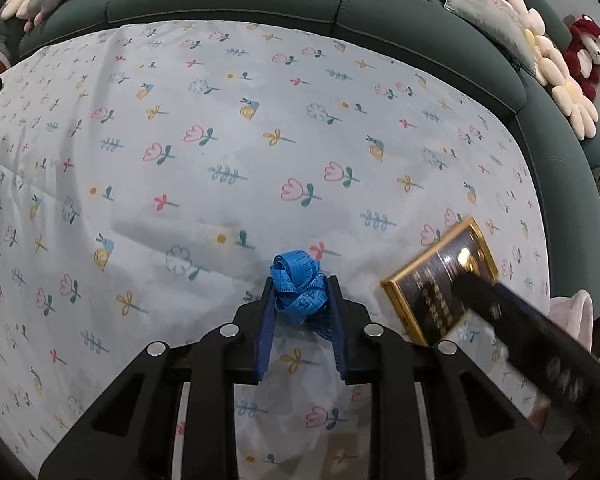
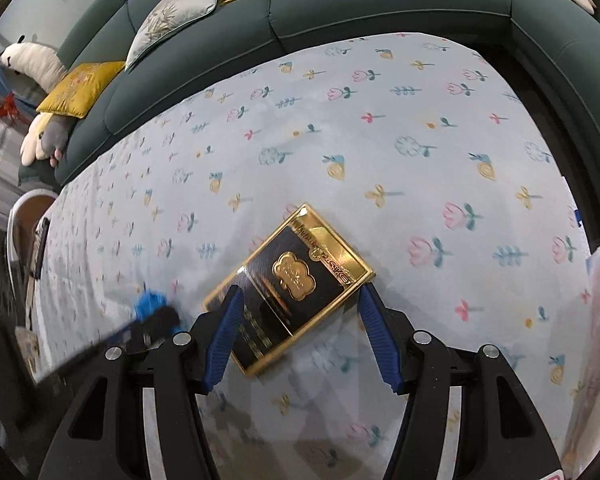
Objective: Collect trash
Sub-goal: 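Grasp the blue ribbon with the left gripper while the right gripper grasps the gold cigarette pack, then carry the blue ribbon and gold pack over the wastebasket and open both grippers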
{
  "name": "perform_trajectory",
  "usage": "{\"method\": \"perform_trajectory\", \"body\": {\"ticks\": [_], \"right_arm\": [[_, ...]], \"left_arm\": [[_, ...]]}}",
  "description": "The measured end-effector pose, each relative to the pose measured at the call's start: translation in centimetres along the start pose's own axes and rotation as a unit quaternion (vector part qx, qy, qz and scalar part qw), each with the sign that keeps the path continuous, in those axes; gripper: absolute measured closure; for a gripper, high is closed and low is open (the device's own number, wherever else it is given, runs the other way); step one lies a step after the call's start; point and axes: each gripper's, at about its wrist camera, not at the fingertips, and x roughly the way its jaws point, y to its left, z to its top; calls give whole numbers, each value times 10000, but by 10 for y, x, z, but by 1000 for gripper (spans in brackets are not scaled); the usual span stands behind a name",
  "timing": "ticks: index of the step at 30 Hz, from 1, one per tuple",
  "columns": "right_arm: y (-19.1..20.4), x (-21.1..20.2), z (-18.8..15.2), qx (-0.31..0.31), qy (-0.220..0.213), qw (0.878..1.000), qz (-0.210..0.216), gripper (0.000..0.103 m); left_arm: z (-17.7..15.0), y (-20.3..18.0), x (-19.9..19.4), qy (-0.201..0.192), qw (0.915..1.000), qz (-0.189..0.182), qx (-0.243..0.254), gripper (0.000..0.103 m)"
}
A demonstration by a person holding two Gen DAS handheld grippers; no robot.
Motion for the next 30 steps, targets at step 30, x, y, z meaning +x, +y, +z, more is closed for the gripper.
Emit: {"method": "perform_trajectory", "body": {"ticks": [30], "right_arm": [[-24,-30,-73,-378,-162,9956,-847,43]], "left_arm": [[-82,-9,-34,243,9995,-207,-9,80]]}}
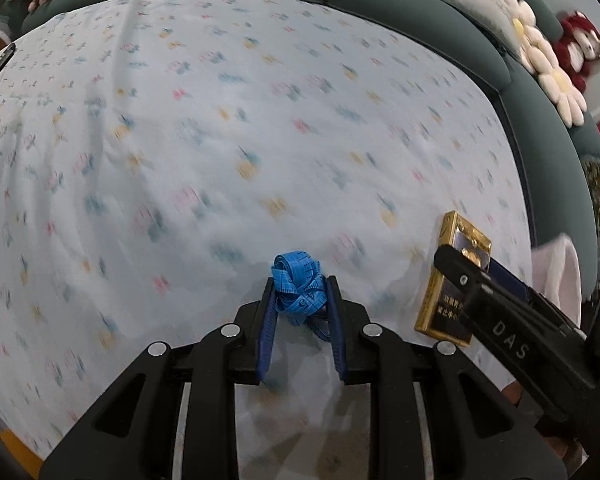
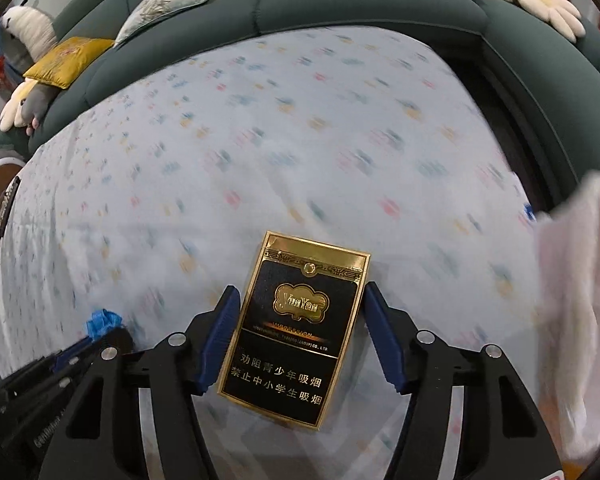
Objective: Collect trash
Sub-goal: 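Carry the blue ribbon and gold pack over the wastebasket and open both grippers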
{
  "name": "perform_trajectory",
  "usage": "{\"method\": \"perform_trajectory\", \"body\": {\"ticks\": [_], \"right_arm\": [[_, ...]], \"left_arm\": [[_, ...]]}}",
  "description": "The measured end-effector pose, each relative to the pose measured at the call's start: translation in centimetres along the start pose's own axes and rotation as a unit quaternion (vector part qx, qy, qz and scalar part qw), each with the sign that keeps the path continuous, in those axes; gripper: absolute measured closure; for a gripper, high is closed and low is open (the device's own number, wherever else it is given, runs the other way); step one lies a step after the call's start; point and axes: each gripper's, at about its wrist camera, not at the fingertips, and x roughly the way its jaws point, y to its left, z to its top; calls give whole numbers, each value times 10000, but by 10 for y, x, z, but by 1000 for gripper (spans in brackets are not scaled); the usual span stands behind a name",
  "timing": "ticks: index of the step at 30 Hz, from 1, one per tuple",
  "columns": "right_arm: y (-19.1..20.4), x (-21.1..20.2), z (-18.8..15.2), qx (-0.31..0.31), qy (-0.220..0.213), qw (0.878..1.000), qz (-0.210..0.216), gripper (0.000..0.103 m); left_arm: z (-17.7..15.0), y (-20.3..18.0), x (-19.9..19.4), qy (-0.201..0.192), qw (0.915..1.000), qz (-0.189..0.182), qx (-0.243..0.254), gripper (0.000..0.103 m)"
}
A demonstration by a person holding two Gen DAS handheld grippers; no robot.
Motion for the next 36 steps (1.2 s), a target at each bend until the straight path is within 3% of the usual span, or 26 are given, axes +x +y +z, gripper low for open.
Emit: {"method": "perform_trajectory", "body": {"ticks": [5,11,23,36], "right_arm": [[-44,-27,-48,171,75,9998,-57,43],[-92,-62,-80,530,-60,9986,-10,44],[-170,-134,-90,1132,-803,9903,22,44],[-267,-174,-89,1912,-1259,9733,-187,44]], "left_arm": [[-39,-34,-5,152,9994,-83,287,80],[-75,-77,-15,228,9977,-222,605,80],[-99,-169,-37,39,9899,-371,1366,80],[-101,-279,-37,-67,9733,-709,2183,80]]}}
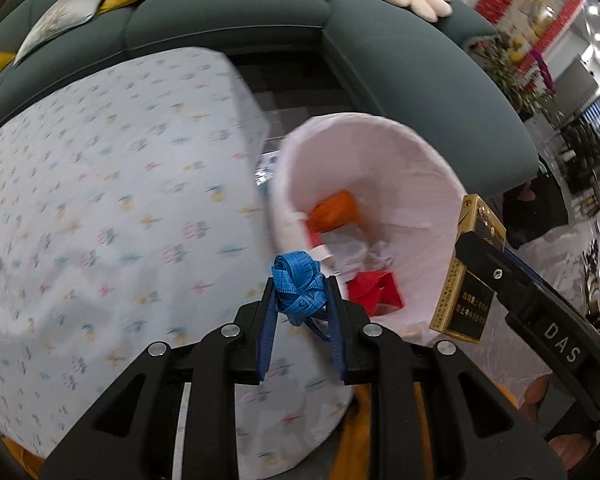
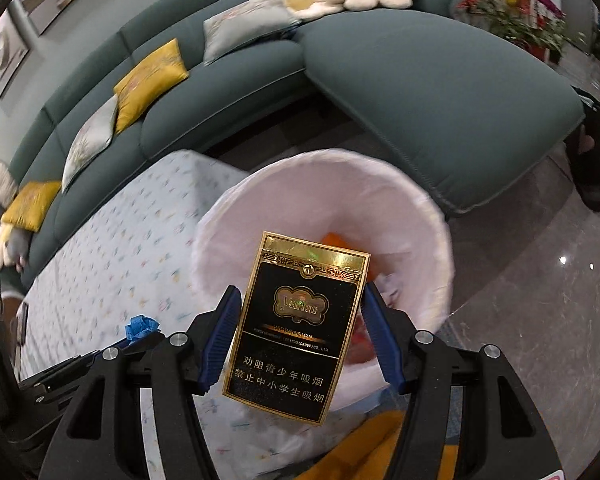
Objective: Collect trash
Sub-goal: 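Carry the blue ribbon and gold pack over the wastebasket and open both grippers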
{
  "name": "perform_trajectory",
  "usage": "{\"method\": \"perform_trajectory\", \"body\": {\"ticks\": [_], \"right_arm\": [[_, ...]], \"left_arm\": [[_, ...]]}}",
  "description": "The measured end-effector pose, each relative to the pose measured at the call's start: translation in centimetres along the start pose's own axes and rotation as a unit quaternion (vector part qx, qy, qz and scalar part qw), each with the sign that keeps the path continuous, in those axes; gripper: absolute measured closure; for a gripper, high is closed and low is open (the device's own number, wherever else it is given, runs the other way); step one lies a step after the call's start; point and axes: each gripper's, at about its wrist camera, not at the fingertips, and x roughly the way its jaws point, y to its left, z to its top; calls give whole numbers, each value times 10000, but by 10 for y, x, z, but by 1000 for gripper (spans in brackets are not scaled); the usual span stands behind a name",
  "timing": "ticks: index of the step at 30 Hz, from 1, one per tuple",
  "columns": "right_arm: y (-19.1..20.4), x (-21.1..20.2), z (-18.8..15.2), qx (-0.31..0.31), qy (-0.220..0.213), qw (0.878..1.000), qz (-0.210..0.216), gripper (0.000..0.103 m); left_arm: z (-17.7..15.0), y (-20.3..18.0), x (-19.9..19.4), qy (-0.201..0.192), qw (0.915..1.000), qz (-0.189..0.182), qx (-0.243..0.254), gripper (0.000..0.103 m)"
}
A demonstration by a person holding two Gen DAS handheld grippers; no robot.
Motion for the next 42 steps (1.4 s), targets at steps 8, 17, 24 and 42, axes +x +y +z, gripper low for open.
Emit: {"method": "perform_trajectory", "body": {"ticks": [8,17,24,42], "right_arm": [[-41,-3,19,304,-143,9994,-114,44],[-51,7,27,390,-140,9991,-95,44],[-41,12,30,273,-102,9996,-17,44],[-3,10,35,-98,-76,9999,87,44]], "left_arm": [[22,-52,22,74,9989,-199,428,79],[29,-61,31,10,9986,-191,499,63],[28,-50,32,24,9992,-98,387,63],[18,-12,19,-64,9997,220,20,54]]}}
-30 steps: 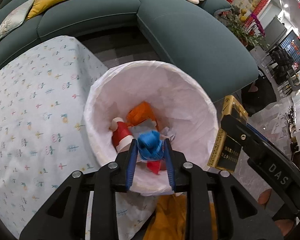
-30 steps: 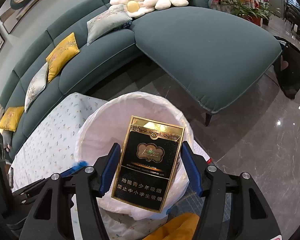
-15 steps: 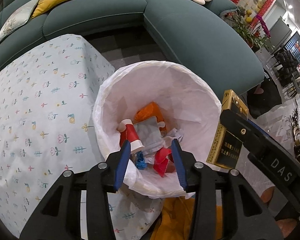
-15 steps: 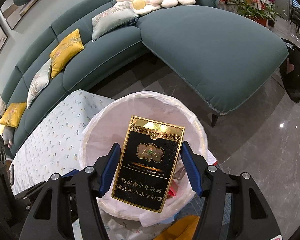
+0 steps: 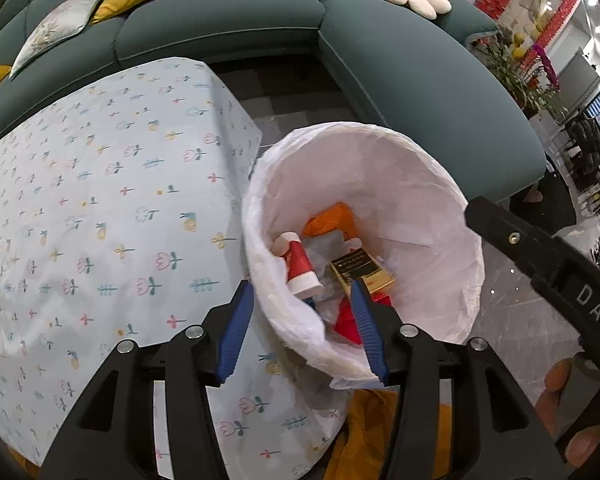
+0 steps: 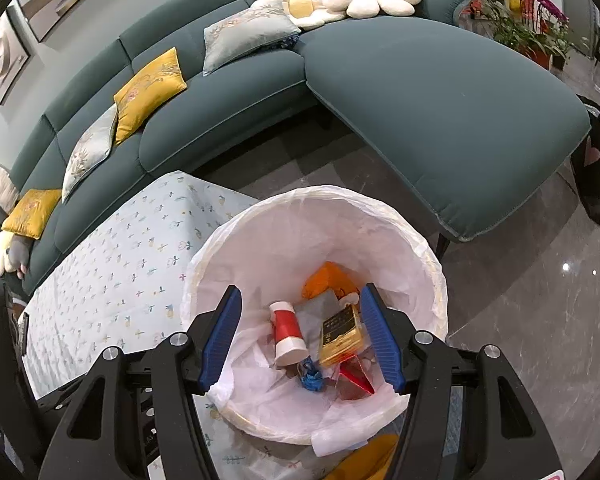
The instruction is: Collect trash
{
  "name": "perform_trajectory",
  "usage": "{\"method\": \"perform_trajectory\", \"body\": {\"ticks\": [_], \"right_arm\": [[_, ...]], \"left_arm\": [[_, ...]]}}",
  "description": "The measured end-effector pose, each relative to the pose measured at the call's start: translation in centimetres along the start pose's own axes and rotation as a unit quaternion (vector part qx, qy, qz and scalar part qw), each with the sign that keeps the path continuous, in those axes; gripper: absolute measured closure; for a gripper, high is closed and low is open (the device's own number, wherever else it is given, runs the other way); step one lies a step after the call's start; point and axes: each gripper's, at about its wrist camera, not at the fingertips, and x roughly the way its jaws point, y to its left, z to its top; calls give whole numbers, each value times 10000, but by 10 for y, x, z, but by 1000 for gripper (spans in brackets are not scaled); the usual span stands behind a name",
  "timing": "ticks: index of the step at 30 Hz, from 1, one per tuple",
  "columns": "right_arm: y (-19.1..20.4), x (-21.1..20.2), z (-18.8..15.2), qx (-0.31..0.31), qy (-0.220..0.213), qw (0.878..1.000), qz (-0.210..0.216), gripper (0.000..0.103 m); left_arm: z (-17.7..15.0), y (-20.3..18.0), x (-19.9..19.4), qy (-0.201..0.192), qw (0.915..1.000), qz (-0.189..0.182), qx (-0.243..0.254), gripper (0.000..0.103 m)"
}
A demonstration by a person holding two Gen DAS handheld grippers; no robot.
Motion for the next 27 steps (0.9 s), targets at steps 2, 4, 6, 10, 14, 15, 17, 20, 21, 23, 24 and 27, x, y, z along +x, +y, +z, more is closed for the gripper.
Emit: {"method": "perform_trajectory", "body": {"ticks": [2,4,6,10,14,15,17,20,21,23,24,27], "right_arm": [[2,-3,-1,-49,-1,10000,-10,44],[4,-7,-3,-136,-12,9999,-54,43],[8,-13,-7,-268,-34,9996,-112,43],[12,-24,-16,-424,-54,9990,-163,38],[16,-34,-27,-651,-99,9973,-319,37],[17,-36,-30,-692,-97,9970,-335,37],[18,-41,-36,-760,-107,9964,-347,34],[19,-48,-44,-832,-136,9958,-352,32],[20,-49,-46,-848,-130,9957,-355,31],[20,-51,-51,-871,-128,9955,-340,31],[20,-53,-53,-872,-123,9956,-329,30],[21,-56,-57,-878,-151,9955,-327,27]], "left_arm": [[-2,3,-3,-24,10000,25,-40,54],[-4,6,-7,-56,9999,78,-77,51],[-8,10,-12,-122,9997,181,-106,42],[-16,18,-23,-195,9992,292,-179,39],[-27,25,-33,-275,9984,408,-279,33],[-30,27,-37,-306,9981,449,-283,32],[-35,28,-41,-338,9978,502,-274,32],[-43,27,-46,-361,9975,562,-237,31],[-46,27,-48,-369,9974,578,-237,31],[-51,27,-51,-392,9971,602,-233,31],[-51,26,-52,-397,9971,608,-225,31],[-56,25,-57,-437,9967,656,-184,31]]}}
